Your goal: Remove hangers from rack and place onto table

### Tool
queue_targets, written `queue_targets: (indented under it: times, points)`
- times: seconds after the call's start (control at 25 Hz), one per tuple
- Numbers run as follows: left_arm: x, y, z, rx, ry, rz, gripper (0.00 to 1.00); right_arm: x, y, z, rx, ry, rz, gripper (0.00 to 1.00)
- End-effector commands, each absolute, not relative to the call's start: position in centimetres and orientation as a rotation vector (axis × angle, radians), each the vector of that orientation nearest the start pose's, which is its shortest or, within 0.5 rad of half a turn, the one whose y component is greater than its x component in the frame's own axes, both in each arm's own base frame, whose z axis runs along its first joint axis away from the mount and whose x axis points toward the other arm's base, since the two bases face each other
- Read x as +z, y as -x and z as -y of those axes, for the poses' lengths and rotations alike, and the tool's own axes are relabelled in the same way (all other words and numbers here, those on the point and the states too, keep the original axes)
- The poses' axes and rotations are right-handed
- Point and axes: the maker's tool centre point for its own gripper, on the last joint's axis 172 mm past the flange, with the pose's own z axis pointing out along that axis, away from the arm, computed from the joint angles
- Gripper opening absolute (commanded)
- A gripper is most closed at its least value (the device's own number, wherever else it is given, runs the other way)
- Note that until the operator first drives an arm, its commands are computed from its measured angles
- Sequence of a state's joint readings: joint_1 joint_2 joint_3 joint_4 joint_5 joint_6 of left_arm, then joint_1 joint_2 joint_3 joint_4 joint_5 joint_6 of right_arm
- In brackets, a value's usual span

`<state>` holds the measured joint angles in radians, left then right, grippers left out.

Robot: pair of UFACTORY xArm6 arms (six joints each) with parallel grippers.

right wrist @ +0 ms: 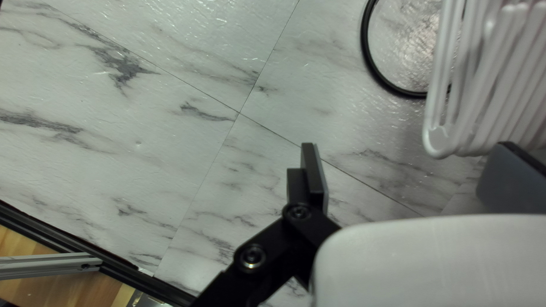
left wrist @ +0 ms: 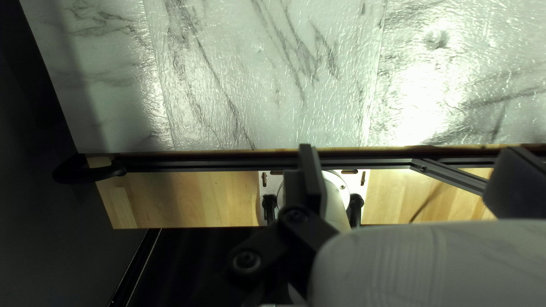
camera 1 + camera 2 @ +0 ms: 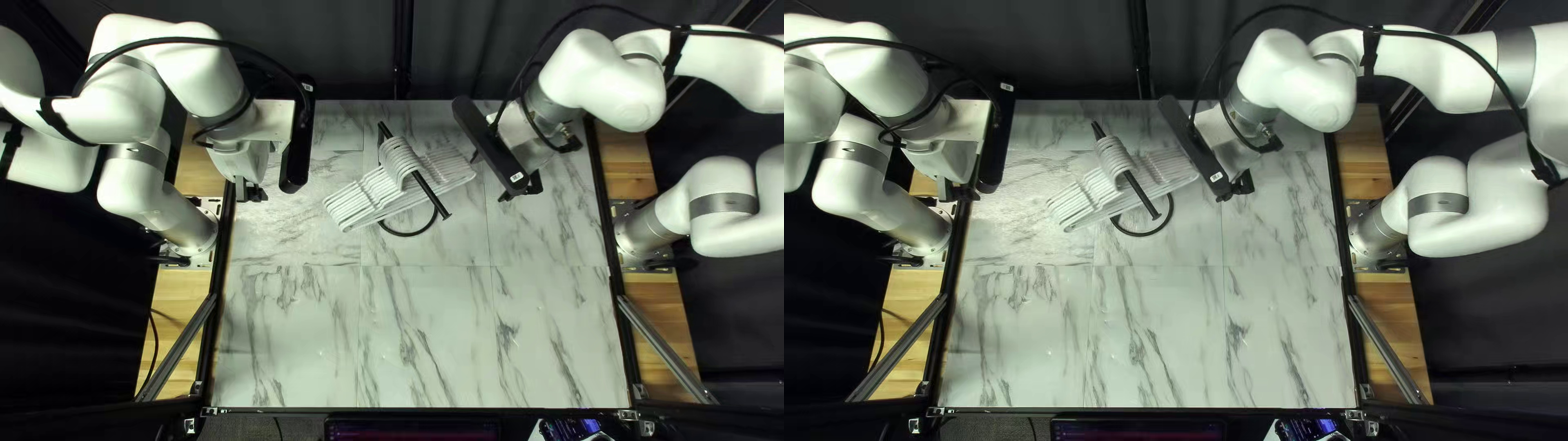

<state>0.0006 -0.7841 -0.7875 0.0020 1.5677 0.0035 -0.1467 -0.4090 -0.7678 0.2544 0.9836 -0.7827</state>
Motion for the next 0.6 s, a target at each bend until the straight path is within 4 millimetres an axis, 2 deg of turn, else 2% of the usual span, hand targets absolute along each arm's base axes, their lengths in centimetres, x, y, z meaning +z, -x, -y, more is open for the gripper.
queue_targets:
  times: [0.04, 0.6]
  points:
    - [31.5, -25.6, -0.1, -0.006, 3.140, -0.005, 1.00, 24.3, -41.5, 1.3, -0.381, 2.907, 0.721, 1.00]
    - [31.5, -25.6, -0.1, -0.006, 3.140, -0.005, 1.00, 24.1, -41.4, 0.2, -0.356, 2.913, 0.611, 1.00]
